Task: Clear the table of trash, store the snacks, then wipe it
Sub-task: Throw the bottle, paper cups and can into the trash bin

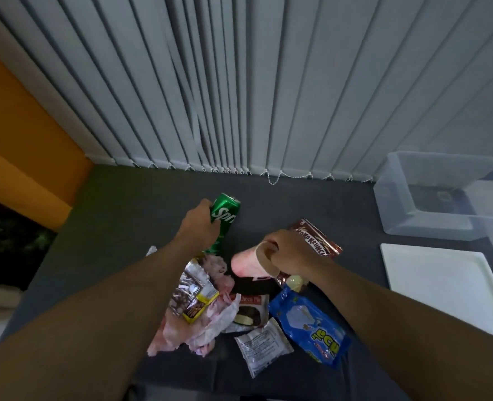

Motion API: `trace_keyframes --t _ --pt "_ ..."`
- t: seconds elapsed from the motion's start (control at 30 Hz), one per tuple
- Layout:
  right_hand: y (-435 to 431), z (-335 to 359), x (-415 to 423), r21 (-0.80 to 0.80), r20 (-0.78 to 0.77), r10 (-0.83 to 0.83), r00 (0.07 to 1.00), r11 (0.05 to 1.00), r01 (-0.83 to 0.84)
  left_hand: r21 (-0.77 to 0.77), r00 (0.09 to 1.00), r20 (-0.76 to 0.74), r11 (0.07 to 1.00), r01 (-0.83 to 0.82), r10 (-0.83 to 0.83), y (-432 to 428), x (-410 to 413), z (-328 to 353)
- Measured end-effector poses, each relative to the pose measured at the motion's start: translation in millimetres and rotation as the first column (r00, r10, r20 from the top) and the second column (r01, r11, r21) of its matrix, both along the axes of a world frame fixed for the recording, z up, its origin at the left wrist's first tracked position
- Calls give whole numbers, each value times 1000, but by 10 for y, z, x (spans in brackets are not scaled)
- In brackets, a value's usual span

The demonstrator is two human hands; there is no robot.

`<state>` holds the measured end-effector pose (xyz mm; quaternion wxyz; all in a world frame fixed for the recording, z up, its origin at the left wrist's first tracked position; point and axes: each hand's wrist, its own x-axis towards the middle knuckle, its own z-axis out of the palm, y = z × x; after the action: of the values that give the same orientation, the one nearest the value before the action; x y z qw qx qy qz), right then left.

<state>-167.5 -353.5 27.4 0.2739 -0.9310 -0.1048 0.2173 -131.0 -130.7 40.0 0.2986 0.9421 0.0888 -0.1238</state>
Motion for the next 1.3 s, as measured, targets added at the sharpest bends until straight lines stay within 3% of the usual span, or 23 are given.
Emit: trace_keyframes --t 0.37,0.57,0.8,1.03,1.3 --pt "902 347 249 81 243 86 966 991 -109 -86 957 120 963 -256 265 903 -473 594" --pt "1666 440 197 78 308 190 932 972 -224 -36 917 127 926 -376 377 1616 -942 659" --pt "2772 430 -178 82 271 327 905 929 -360 -4 840 108 845 -535 532 2498 -1702 593" --pt "3828 135 -730 84 170 448 878 881 -466 -30 706 48 708 -706 706 3273 -2648 250" --pt "4714 -348 -1398 21 79 638 766 767 -641 20 557 -59 559 -829 829 3869 -3707 -423"
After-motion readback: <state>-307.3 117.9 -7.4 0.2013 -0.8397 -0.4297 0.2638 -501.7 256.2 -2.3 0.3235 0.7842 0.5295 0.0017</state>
